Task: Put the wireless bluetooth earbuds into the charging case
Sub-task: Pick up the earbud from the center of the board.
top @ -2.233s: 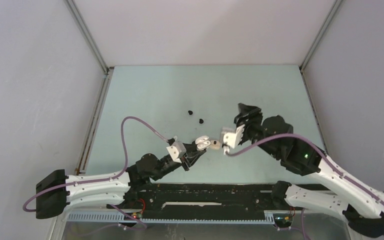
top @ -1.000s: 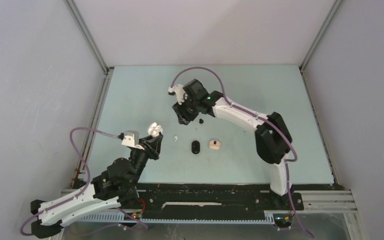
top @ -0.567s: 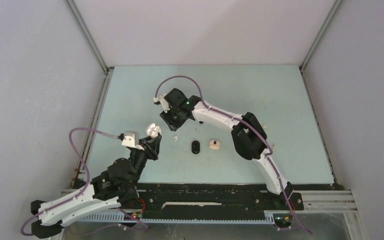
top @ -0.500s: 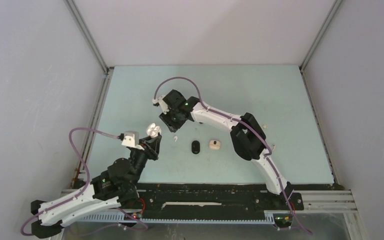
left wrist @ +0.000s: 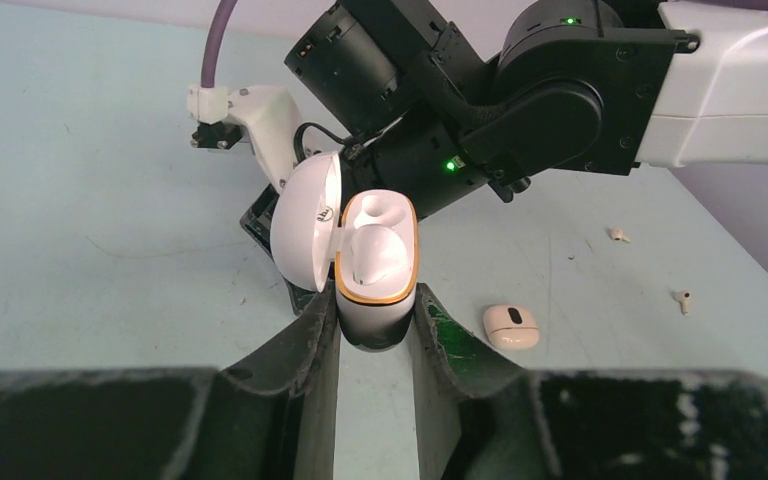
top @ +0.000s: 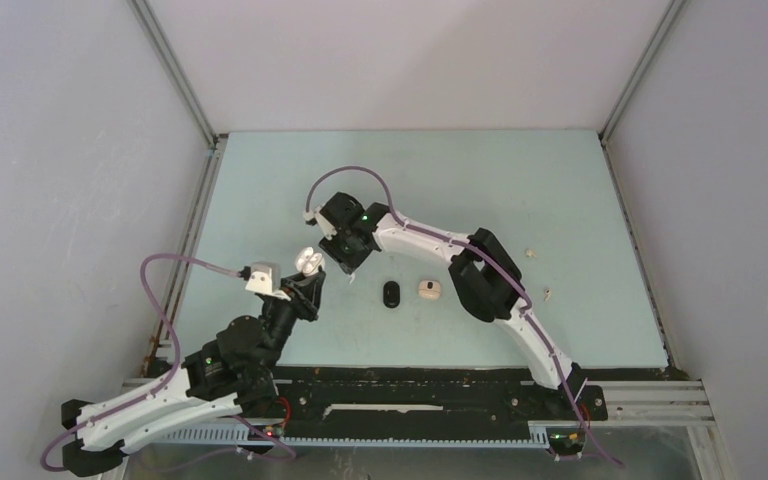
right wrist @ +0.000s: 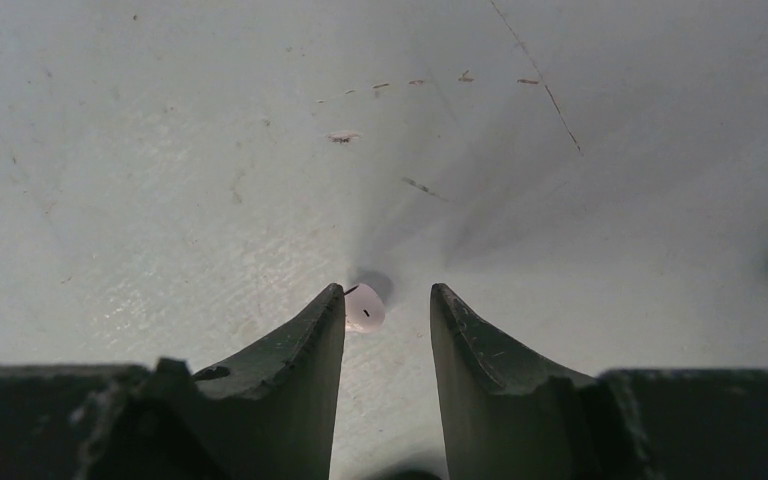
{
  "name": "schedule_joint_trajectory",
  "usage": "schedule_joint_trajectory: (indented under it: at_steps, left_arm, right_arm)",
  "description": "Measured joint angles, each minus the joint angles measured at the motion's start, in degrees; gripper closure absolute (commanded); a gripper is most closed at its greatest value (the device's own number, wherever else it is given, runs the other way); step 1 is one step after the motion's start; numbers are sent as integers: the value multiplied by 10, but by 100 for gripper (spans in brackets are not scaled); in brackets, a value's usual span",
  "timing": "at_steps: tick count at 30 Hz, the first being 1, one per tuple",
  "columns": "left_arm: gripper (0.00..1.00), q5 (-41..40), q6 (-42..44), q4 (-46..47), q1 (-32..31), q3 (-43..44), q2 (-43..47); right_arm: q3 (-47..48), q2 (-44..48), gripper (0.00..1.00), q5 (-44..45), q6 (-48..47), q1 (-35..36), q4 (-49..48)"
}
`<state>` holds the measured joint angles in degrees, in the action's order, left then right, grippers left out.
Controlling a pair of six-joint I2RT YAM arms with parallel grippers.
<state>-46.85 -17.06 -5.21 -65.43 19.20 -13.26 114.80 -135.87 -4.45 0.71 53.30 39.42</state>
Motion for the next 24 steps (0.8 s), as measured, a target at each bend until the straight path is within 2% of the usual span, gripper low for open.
schedule_joint_trajectory:
  at_steps: [24]
  left_arm:
    - [100,12,1,13,0,0,-22]
  right_arm:
    - [-19,-1,65,66,-1,31,6]
